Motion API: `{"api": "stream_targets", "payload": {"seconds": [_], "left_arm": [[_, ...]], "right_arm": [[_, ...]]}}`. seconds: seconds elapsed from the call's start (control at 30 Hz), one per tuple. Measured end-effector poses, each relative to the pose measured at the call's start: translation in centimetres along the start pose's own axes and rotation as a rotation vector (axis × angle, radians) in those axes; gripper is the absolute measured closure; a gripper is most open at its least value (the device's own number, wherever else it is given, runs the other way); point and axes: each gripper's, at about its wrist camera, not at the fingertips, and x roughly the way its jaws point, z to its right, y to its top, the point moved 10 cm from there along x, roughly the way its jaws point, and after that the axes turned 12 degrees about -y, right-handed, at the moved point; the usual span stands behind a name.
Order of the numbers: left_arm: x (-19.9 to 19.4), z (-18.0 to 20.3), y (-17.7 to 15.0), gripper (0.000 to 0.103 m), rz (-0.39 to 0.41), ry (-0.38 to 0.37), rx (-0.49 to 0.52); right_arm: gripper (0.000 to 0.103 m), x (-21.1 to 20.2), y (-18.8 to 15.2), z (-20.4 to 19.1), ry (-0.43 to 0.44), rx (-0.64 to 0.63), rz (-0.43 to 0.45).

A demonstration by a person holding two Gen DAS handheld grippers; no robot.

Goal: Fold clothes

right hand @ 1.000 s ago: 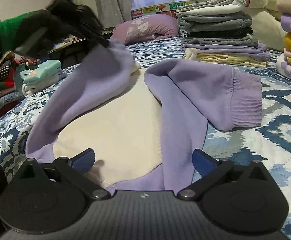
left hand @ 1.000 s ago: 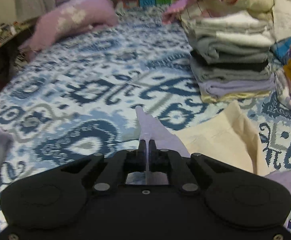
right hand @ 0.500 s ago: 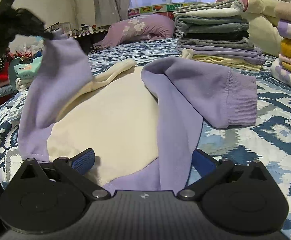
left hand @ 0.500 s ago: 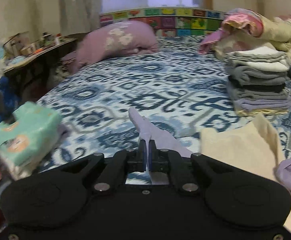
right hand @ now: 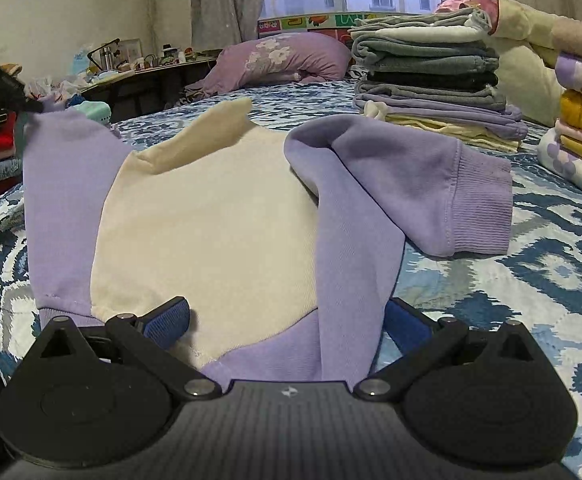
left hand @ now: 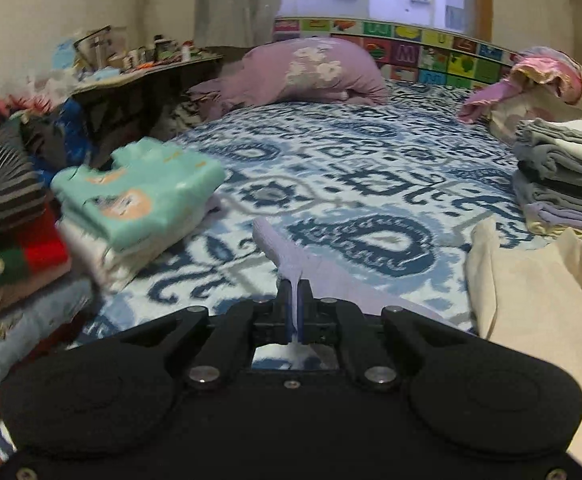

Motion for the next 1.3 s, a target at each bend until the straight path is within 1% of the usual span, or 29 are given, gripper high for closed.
{"api": "stream_targets", "payload": {"seconds": [0.13, 0.37, 0.47, 0.5, 0.57, 0.6, 0.63, 0.7, 0.73, 0.8, 0.83, 0.9, 0.97, 1.0, 1.07, 1.1, 1.13, 1.17, 1.2, 1.23, 1.3], "left_arm": [[0.1, -1.8, -2.2, 0.102, -0.005, 0.019, -0.037], [2.2, -4.5, -6.8, 0.102, -0.037, 0.041, -0.136], [3.1, -5.2, -8.2, 0.101, -0.048, 0.039, -0.174], [3.4, -5.5, -8.6, 0.098, -0.053, 0.041, -0.193], [3.8, -6.6, -9.3, 0.086, -0.066, 0.055, -0.246], [3.8, -7.3, -9.6, 0.073, -0.073, 0.085, -0.263], [3.4, -7.9, -9.6, 0.063, -0.062, 0.106, -0.277], [2.5, -8.5, -9.4, 0.063, -0.032, 0.142, -0.294], [1.9, -8.5, -9.0, 0.071, -0.016, 0.172, -0.278], [0.8, -7.9, -8.0, 0.071, 0.022, 0.242, -0.207], [0.6, -7.1, -7.5, 0.071, 0.036, 0.236, -0.180], [1.1, -4.9, -6.7, 0.071, 0.040, 0.142, -0.141], [2.0, -2.4, -6.3, 0.071, 0.025, 0.062, -0.078], [2.7, -1.5, -6.4, 0.071, 0.012, 0.033, -0.052], [4.3, -0.8, -7.2, 0.071, -0.037, 0.008, -0.014], [5.1, -0.5, -7.7, 0.066, -0.063, -0.002, 0.005], [6.0, -1.6, -8.6, 0.067, -0.110, 0.064, 0.030], [6.2, -3.0, -9.1, 0.068, -0.123, 0.150, 0.043], [5.6, -3.4, -8.9, 0.076, -0.097, 0.171, 0.044], [4.7, -3.1, -8.5, 0.076, -0.072, 0.160, 0.044], [2.5, -1.1, -7.8, 0.076, -0.009, 0.108, 0.089]], "right_arm": [[0.000, 0.0, 0.0, 0.0, -0.002, -0.003, -0.001], [0.000, 0.0, -0.1, -0.1, -0.005, -0.009, 0.003], [0.000, 0.0, -0.1, -0.1, -0.006, -0.012, 0.005], [0.000, 0.0, -0.1, 0.0, -0.007, -0.013, 0.006], [0.000, 0.0, -0.1, 0.0, -0.007, -0.014, 0.007], [0.000, 0.0, -0.2, 0.0, -0.008, -0.015, 0.008], [0.000, 0.0, -0.2, 0.0, -0.008, -0.016, 0.008], [0.000, 0.0, -0.2, 0.0, -0.009, -0.017, 0.009], [0.000, 0.1, -0.2, -0.1, -0.009, -0.018, 0.009], [0.000, 0.1, -0.1, -0.1, -0.011, -0.020, 0.009], [0.000, 0.1, -0.2, -0.1, -0.012, -0.021, 0.009], [0.000, 0.1, -0.2, -0.1, -0.012, -0.021, 0.009], [0.000, 0.1, -0.2, -0.1, -0.012, -0.021, 0.010], [0.000, 0.1, -0.2, -0.1, -0.013, -0.021, 0.010], [0.000, 0.0, -0.2, -0.2, -0.014, -0.022, 0.010], [0.000, 0.0, -0.2, -0.2, -0.013, -0.021, 0.009], [0.000, 0.0, -0.2, -0.1, -0.013, -0.020, 0.008], [0.000, -0.1, -0.2, -0.1, -0.011, -0.018, 0.007], [0.000, -0.1, -0.2, -0.1, -0.009, -0.016, 0.006], [0.000, -0.1, -0.2, -0.1, -0.007, -0.013, 0.005], [0.000, -0.2, -0.1, 0.0, -0.006, -0.007, 0.003]]}}
